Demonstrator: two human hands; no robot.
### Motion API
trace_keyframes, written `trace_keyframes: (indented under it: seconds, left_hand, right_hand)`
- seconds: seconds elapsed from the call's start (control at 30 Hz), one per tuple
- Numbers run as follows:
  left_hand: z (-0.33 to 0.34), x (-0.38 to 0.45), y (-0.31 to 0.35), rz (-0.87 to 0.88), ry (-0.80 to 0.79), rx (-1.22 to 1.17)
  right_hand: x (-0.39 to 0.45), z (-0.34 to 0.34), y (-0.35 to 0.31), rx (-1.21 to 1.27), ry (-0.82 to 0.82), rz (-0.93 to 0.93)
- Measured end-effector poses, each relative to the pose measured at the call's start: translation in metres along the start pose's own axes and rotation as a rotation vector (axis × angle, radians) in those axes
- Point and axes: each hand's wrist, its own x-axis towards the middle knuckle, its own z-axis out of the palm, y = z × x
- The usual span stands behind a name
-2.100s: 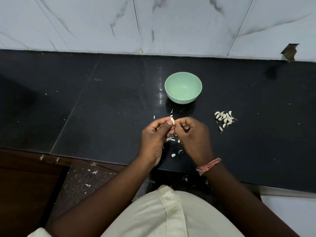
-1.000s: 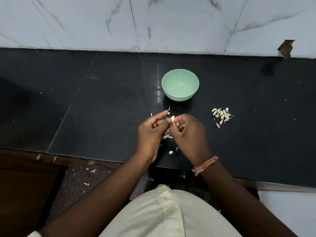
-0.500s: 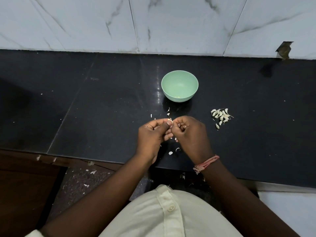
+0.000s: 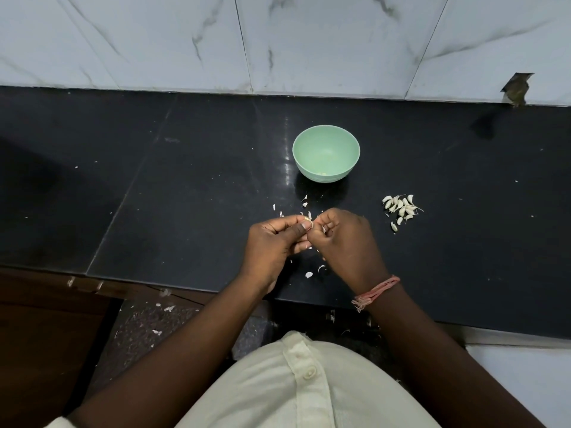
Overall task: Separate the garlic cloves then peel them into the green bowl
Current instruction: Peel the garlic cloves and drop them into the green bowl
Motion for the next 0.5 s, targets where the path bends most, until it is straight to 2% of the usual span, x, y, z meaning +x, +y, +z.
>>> trace_keyframes:
  seconds: [0.27, 0.5]
  left_hand:
    - [-0.0008, 0.0034, 0.0018, -0.112, -0.074, -0.11]
    - [0.0005, 0.0033, 0.0026, -0.158, -0.105, -0.172]
  right_hand:
    - [-0.0019, -0.0085, -0.007, 0.201, -0.045, 0.203]
    - [-0.0028, -0.006, -0.0043, 0.238, -0.035, 0.218]
